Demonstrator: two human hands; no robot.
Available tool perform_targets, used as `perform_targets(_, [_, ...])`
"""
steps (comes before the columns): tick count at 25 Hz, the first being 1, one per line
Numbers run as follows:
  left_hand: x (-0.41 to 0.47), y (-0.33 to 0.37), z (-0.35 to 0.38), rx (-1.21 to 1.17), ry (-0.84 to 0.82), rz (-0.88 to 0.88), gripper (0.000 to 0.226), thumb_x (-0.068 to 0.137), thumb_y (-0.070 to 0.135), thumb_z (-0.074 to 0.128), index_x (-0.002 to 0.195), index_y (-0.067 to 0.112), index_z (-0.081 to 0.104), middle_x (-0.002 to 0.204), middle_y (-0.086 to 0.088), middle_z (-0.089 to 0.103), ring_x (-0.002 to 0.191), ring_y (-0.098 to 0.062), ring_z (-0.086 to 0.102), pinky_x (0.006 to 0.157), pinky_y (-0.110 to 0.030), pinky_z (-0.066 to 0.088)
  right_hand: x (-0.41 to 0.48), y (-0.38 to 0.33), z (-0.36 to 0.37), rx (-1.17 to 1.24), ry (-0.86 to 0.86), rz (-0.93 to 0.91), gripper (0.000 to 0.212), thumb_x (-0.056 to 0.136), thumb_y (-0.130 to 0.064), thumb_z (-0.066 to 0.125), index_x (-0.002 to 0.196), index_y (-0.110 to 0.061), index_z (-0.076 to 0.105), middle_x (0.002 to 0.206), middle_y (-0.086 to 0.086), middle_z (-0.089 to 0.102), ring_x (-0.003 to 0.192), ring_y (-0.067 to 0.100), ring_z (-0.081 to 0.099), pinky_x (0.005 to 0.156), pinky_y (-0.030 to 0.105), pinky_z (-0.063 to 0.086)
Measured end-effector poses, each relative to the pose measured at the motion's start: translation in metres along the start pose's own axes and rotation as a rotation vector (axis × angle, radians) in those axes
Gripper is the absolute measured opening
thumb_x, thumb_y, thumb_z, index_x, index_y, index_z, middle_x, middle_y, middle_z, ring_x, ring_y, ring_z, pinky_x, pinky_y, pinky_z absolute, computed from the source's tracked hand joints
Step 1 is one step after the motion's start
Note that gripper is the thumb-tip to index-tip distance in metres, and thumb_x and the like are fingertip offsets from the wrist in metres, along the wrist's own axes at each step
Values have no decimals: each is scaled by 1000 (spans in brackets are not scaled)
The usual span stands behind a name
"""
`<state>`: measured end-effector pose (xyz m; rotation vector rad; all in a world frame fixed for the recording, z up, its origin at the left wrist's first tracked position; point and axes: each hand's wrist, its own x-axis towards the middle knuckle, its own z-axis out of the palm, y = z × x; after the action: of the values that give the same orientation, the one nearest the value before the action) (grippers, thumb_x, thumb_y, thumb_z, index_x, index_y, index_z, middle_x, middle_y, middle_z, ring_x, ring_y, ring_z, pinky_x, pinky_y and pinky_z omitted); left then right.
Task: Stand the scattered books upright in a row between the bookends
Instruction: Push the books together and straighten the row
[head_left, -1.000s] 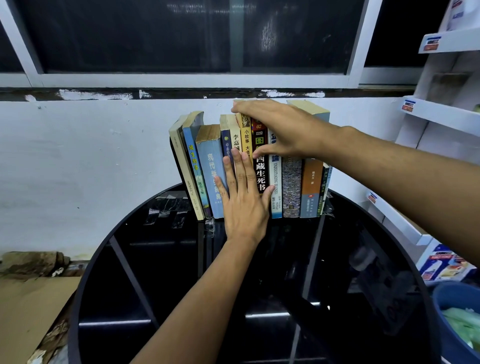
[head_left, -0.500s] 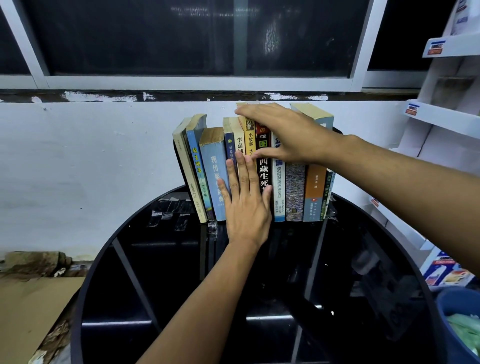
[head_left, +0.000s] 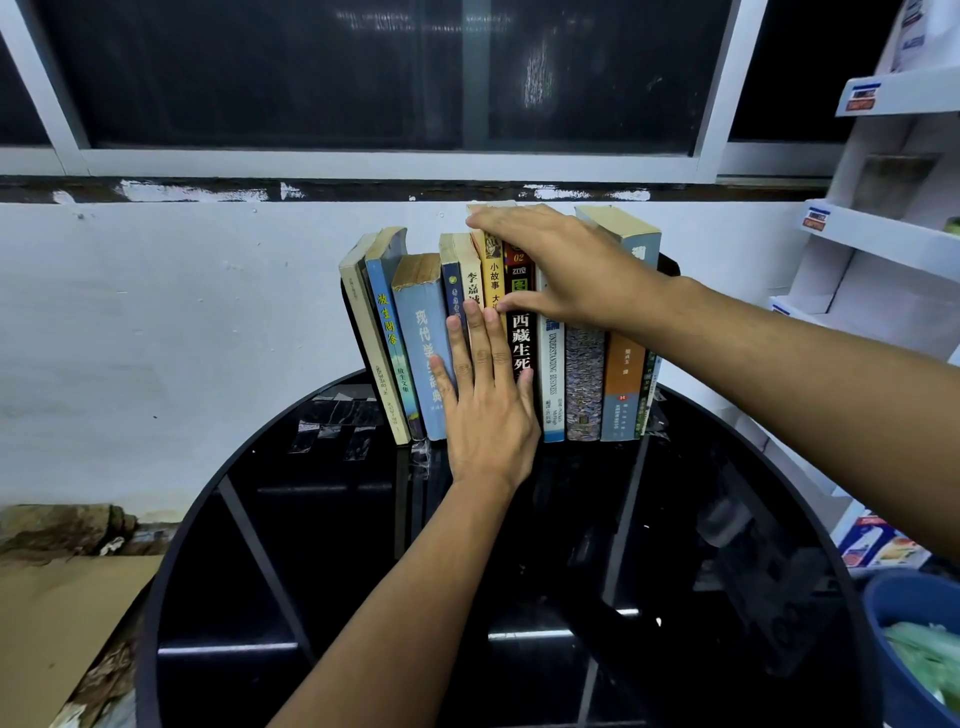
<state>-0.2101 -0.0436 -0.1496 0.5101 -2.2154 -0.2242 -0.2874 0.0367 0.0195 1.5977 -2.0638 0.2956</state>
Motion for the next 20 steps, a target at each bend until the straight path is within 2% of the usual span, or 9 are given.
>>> perform_targets(5, [-1,-1,-5,-31,-27,14,77,106,49,25,156,13,-21,165,-7,-26,152,-25,-25,124,-55,-7,-2,-3,0,2,-1,-4,90,82,-38,79,156,-22,30,160,-3,35,147,17,31,117,47,35])
perform_targets(9, [-4,1,-11,-38,-22,19,86,105,55,32,154,15,-27,162,-5,-33,152,-24,-25,123,-54,-9,-3,3,-12,9,-110,-32,95,84,-41,76,159,-23,20,164,-3,27,150,16,25,119,47,31])
perform_targets(12, [-5,10,-10,-25,-25,54,89,103,60,31,154,16,-28,162,-6,-32,152,-24,-25,122,-55,-11,-9,18,-28,-61,-174,-52,96,84,-46,75,159,-26,20,164,-3,26,152,17,20,125,48,14])
perform_targets(14, [-6,16,-6,8,-31,79,90,102,60,32,155,15,-25,164,-7,-30,152,-25,-25,121,-56,-12,-11,28,-35,-145,-205,-31,96,83,-53,73,159,-29,20,164,-4,25,153,18,17,123,43,6])
perform_targets(16, [-5,17,-1,39,-36,86,92,101,60,33,154,16,-27,162,-6,-33,151,-26,-27,120,-56,-13,-14,31,-36,-126,-211,1,96,82,-55,74,158,-30,21,162,-3,32,151,20,24,122,42,14])
perform_targets(18, [-3,13,3,71,-35,93,94,101,59,35,152,16,-31,161,-4,-36,150,-26,-29,120,-55,-12,-16,33,-32,-75,-193,9,94,81,-53,76,156,-31,24,156,-2,42,142,22,39,116,45,32])
perform_targets(20, [-1,10,6,104,-24,98,97,100,60,37,151,16,-33,159,-4,-38,149,-26,-31,120,-55,-13,-16,33,-29,-63,-176,16,92,81,-52,76,155,-32,25,152,-2,47,137,23,45,111,46,38])
